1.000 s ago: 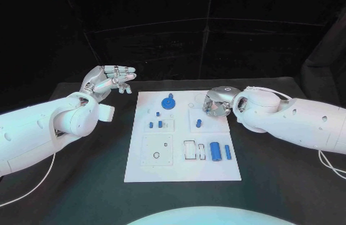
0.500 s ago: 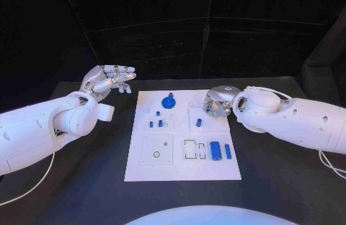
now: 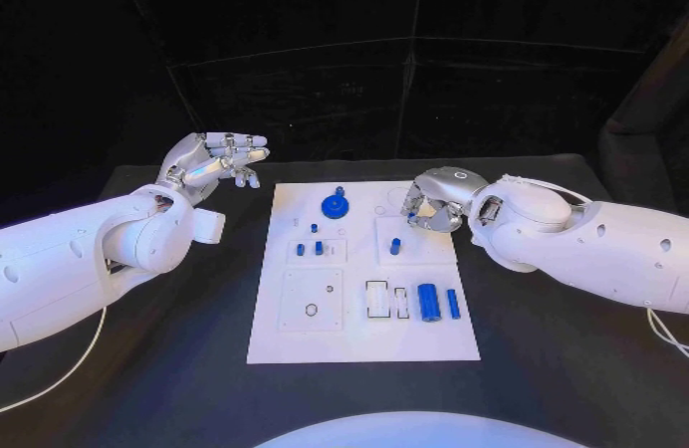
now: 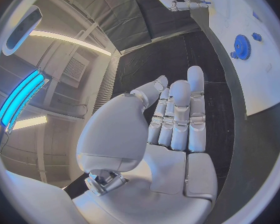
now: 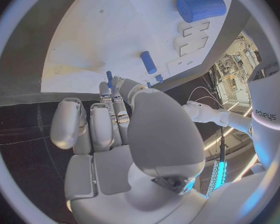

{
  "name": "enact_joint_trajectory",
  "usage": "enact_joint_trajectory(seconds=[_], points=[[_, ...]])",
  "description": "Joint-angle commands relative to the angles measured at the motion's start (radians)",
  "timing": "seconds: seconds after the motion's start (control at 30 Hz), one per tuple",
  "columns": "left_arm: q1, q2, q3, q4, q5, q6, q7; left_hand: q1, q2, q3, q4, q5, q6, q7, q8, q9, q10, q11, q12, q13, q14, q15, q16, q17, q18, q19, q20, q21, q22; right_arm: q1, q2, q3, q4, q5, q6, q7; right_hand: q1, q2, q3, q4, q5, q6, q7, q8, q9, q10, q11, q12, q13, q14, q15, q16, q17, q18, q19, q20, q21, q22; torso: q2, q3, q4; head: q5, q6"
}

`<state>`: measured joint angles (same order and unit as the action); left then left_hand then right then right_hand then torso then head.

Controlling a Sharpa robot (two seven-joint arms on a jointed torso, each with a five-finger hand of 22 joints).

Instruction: Assemble the parts on the task board

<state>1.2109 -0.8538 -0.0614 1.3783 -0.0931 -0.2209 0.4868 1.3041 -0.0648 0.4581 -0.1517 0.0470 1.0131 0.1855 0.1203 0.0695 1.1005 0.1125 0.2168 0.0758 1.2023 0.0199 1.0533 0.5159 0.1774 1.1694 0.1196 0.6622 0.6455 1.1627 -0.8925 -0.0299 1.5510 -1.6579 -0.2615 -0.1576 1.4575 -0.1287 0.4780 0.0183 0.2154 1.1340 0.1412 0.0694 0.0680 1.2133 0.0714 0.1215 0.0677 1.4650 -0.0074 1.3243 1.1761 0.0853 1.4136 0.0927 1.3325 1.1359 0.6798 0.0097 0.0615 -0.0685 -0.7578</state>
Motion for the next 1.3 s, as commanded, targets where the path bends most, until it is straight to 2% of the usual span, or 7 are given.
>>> enact_joint_trajectory(seconds=[0.03,0.33,0.53,0.83,0.9,1.1,1.3], points=[[0.001,0.000,0.001,0.000,0.005,0.011,0.003,0.007,0.007,-0.007,-0.002,0.002,-0.004,0.005,0.005,-0.001,-0.011,0.001,0.005,-0.002,-0.009,0.002,-0.006,-0.007,0.006,-0.008,-0.001,-0.006,-0.002,0.003,-0.017,0.001,0.032,0.020,-0.051,0.020,-0.010,0.001,0.006,0.000,0.005,0.006,0.002,-0.003,0.001,0.007,0.000,-0.002,0.001,0.040,-0.008,0.006,0.001,-0.001,0.001,-0.007,0.006,0.001,-0.001,-0.0006,-0.0007,-0.001,0.001],[0.002,0.002,0.001,-0.001,0.005,0.012,0.001,0.007,0.007,-0.007,-0.002,0.002,-0.004,0.005,0.005,-0.001,-0.011,0.001,0.005,-0.002,-0.009,0.002,-0.006,-0.007,0.006,-0.008,-0.001,-0.006,-0.002,0.009,-0.036,0.004,0.152,0.076,-0.075,0.043,-0.015,-0.005,0.014,-0.006,0.007,0.006,0.003,-0.003,0.001,0.008,0.000,-0.002,0.001,0.041,-0.008,0.010,0.006,-0.001,0.002,-0.007,0.009,0.005,0.000,-0.0009,0.0006,0.008,0.004],[0.002,0.011,0.001,-0.008,0.005,0.017,0.004,0.012,0.011,-0.007,-0.004,0.002,-0.005,0.005,0.006,-0.001,-0.013,0.001,0.008,-0.002,-0.011,0.002,-0.007,-0.009,0.006,-0.009,-0.001,-0.008,-0.003,0.010,0.015,0.005,0.190,0.124,-0.074,0.064,-0.018,-0.004,0.021,-0.010,0.011,0.005,0.004,-0.003,0.001,0.008,0.001,-0.003,0.001,0.041,-0.007,0.012,0.008,-0.002,0.003,-0.007,0.009,0.006,0.000,-0.0019,0.0032,0.035,-0.003],[0.002,0.019,0.001,-0.005,0.005,0.018,0.005,0.014,0.012,-0.008,-0.005,0.002,-0.005,0.005,0.006,-0.001,-0.014,0.001,0.008,-0.002,-0.012,0.002,-0.008,-0.010,0.006,-0.009,-0.002,-0.008,-0.004,-0.001,0.116,0.003,0.160,0.130,-0.055,0.092,-0.021,-0.004,0.029,-0.014,0.015,0.003,0.005,-0.004,0.001,0.007,0.002,-0.004,0.001,0.041,-0.007,0.013,0.009,-0.001,0.002,-0.007,0.009,0.005,-0.001,-0.0043,0.0069,0.077,-0.030],[0.002,0.019,0.001,-0.003,0.005,0.018,0.005,0.014,0.012,-0.008,-0.005,0.002,-0.005,0.005,0.006,-0.001,-0.014,0.001,0.008,-0.002,-0.012,0.002,-0.008,-0.010,0.006,-0.009,-0.002,-0.008,-0.004,-0.014,0.134,0.002,0.148,0.125,-0.047,0.097,-0.021,-0.004,0.030,-0.015,0.015,0.003,0.005,-0.004,0.001,0.007,0.002,-0.004,0.001,0.041,-0.007,0.013,0.009,-0.001,0.003,-0.007,0.010,0.006,-0.001,-0.0026,0.0045,0.087,-0.033],[0.002,0.022,0.001,0.001,0.005,0.019,0.005,0.014,0.012,-0.008,-0.005,0.002,-0.005,0.005,0.006,-0.001,-0.014,0.001,0.008,-0.002,-0.012,0.002,-0.008,-0.010,0.006,-0.009,-0.002,-0.008,-0.004,-0.055,0.188,0.001,0.099,0.117,-0.011,0.108,-0.023,-0.004,0.031,-0.016,0.016,0.003,0.006,-0.004,0.001,0.007,0.002,-0.004,0.001,0.041,-0.006,0.013,0.009,-0.001,0.002,-0.007,0.010,0.005,0.000,-0.0008,0.0041,0.094,-0.039],[0.002,0.027,0.001,0.004,0.005,0.020,0.004,0.015,0.012,-0.008,-0.005,0.002,-0.005,0.005,0.006,-0.001,-0.014,0.001,0.009,-0.002,-0.012,0.002,-0.008,-0.010,0.006,-0.009,-0.002,-0.008,-0.004,-0.075,0.217,-0.001,0.072,0.085,0.037,0.109,-0.026,-0.004,0.033,-0.017,0.016,0.001,0.006,-0.004,0.001,0.005,0.003,-0.005,0.001,0.041,-0.006,0.014,0.009,-0.001,0.002,-0.006,0.010,0.005,0.001,-0.0014,0.0045,0.100,-0.048]])
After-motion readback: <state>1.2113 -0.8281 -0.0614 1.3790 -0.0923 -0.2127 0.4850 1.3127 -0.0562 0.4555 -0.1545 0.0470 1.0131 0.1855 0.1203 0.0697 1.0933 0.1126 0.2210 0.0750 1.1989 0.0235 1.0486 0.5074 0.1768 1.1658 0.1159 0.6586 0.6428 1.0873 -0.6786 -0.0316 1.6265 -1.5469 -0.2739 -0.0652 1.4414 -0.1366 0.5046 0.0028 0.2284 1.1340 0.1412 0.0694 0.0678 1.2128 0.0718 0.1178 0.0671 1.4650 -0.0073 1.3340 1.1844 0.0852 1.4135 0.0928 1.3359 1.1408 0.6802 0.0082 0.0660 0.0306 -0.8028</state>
